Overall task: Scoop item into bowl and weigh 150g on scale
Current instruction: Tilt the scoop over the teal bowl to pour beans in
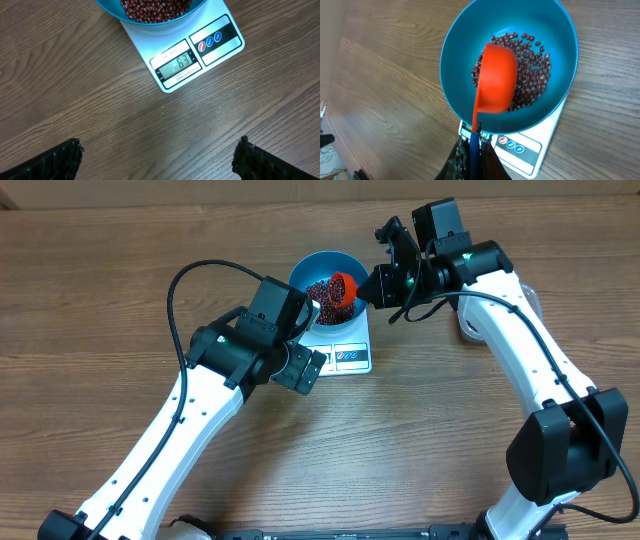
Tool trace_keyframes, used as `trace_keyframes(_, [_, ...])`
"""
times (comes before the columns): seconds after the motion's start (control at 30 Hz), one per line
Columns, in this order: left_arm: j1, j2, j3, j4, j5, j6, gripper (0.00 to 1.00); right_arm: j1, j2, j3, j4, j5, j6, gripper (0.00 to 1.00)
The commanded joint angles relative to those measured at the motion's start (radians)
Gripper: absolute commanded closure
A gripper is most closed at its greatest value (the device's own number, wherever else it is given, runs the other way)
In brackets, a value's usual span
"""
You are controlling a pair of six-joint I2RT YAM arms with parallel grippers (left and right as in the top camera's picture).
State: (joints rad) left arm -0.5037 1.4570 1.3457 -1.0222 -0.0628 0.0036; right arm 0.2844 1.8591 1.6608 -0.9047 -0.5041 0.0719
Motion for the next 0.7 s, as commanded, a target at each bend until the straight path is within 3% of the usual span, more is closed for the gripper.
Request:
trace_keyframes(0.0, [0.000,-0.012,-0.004,0.002,0.011,0.016,0.00,0.006,-0.019,0.037,0.026,0.023,0.037,0.96])
trace_keyframes(0.1, [0.000,-0.012,-0.004,0.002,0.011,0.016,0.00,0.006,-0.019,0.037,0.035,0.015,0.053,0.96])
trace_keyframes(0.23, [0.000,-0.012,-0.004,0.002,0.011,0.016,0.00,0.014,-0.019,0.037,0.015,-0.031,-0.040,0.96])
trace_keyframes(0.67, [0.000,-0.012,-0.004,0.002,0.011,0.016,0.01,0.014,-0.019,0.037,0.011,-0.013,-0.008,0.96])
